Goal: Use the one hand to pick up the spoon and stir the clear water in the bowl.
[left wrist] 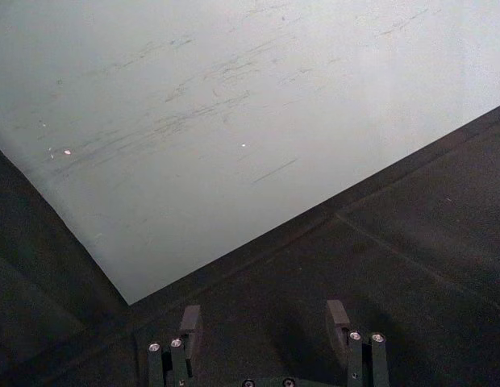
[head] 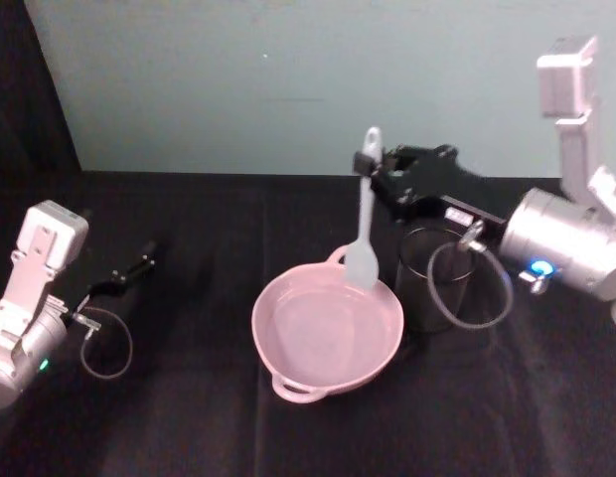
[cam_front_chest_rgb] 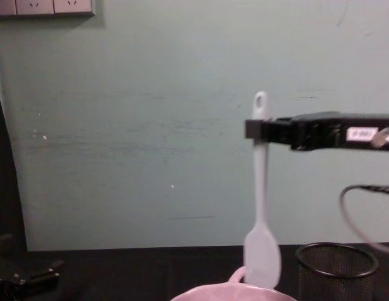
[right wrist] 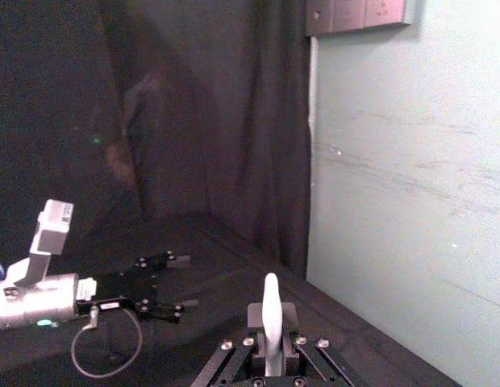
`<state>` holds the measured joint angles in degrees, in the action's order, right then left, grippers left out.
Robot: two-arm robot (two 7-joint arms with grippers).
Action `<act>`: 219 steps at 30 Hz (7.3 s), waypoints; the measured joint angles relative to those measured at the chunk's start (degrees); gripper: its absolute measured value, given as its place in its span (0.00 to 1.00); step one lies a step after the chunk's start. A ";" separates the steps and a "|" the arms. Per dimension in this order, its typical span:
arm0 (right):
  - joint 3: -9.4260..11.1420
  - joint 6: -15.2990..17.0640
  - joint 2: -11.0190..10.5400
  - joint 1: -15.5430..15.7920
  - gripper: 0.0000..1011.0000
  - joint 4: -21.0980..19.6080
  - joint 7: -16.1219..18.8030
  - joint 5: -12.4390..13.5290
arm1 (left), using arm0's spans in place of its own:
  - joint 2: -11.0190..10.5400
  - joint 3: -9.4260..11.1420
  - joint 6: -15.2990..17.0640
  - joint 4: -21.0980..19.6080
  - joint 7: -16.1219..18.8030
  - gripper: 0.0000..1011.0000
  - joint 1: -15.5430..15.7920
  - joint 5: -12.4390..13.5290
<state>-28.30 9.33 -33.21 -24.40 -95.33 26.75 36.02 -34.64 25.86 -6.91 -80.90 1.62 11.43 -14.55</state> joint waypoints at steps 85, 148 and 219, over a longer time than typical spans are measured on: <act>-1.97 -9.98 9.96 5.45 0.11 8.64 6.21 -8.54 | 0.00 0.00 0.00 0.00 0.00 0.99 0.00 0.00; -2.04 -9.17 11.80 4.05 0.11 9.63 4.90 -10.19 | 0.00 0.00 0.00 0.00 0.00 0.99 0.00 0.00; -0.09 -9.56 14.43 4.41 0.11 12.76 2.27 -9.36 | 0.00 0.00 0.00 0.00 0.00 0.99 0.00 0.00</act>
<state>-28.39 -0.23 -18.78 -19.99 -82.57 29.02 26.66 -34.64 25.86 -6.91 -80.90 1.62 11.43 -14.55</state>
